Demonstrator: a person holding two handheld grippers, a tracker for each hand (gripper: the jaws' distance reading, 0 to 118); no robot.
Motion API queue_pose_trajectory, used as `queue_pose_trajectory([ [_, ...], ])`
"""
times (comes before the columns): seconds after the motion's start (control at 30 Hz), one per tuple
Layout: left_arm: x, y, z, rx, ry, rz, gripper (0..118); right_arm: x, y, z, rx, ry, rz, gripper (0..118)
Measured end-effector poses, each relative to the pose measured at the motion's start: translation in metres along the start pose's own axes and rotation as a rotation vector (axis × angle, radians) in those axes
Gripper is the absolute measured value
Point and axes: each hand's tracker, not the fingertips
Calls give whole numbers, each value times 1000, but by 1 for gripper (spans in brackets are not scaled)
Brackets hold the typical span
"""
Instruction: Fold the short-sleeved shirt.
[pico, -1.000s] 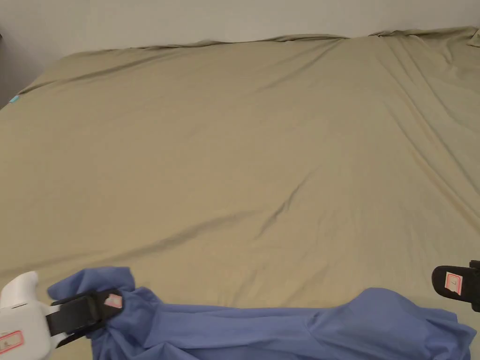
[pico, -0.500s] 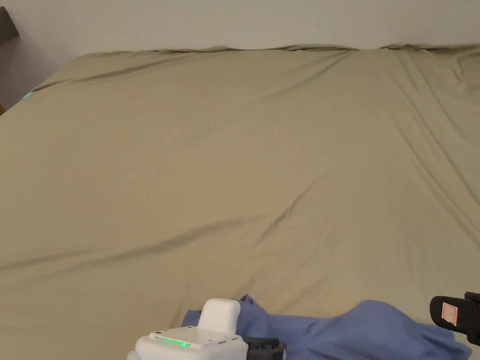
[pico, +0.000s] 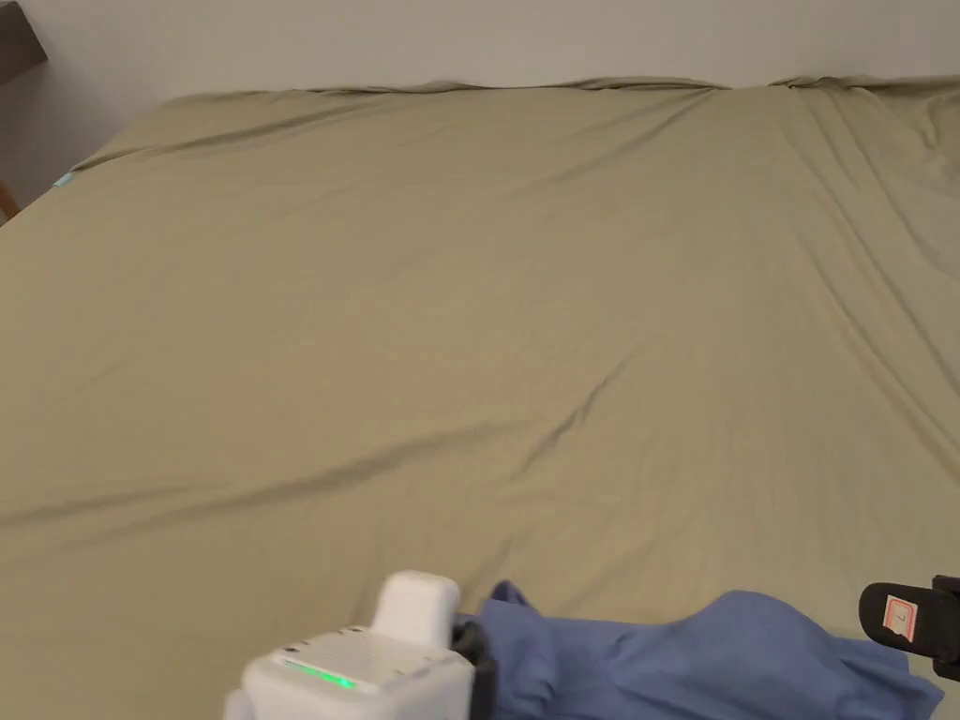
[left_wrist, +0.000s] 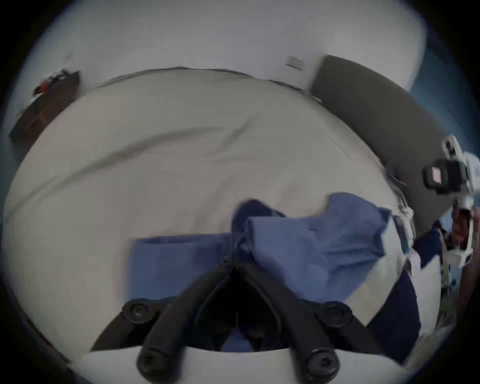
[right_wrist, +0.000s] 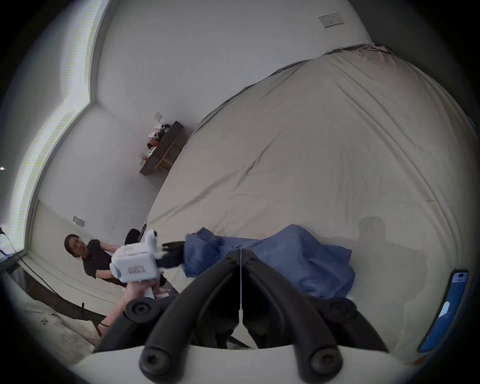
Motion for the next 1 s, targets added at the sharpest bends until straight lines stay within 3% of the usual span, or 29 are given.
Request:
queue_pose_trajectory([
  [0.1, 51, -7, -31, -49, 22, -170, 0, -4, -2, 4, -6, -10, 23, 3],
  [0.17, 65, -3, -42, -36, 10, -148, 0, -4, -2, 5, -5, -9, 22, 3],
  [0.23, 82, 6, -45, -62, -102, -100, 0, -4, -3, 5, -7, -5, 12, 3],
  [0.33, 105, 9, -53, -91, -208, -135, 0, -8, -3, 7, -4, -3, 16, 3],
  [0.47, 81, 15, -16, -40, -415, 61, 0, -13, -1, 14, 15, 10, 26, 3],
  [0.57, 10, 14, 32, 50, -536, 232, 0, -14, 0, 20, 28, 70, 42, 3],
  [0.6, -19, 11, 44, 63, -566, 287, 22, -14, 1, 21, 28, 91, 52, 3],
  [0.67, -73, 1, 62, 68, -566, 345, 116, -16, 2, 21, 25, 110, 80, 3],
  [0.77, -130, -3, 55, 32, -385, 360, 118, -22, 2, 15, 13, 111, 111, 3],
  [0.93, -159, -37, 36, -47, -318, 470, 118, -32, 2, 2, -17, 69, 133, 3],
  [0.97, -155, -38, 29, -52, -333, 479, 116, -34, 2, 0, -22, 61, 137, 3],
  [1.0, -153, -38, 20, -58, -365, 491, 106, -35, 2, -1, -29, 57, 140, 3],
])
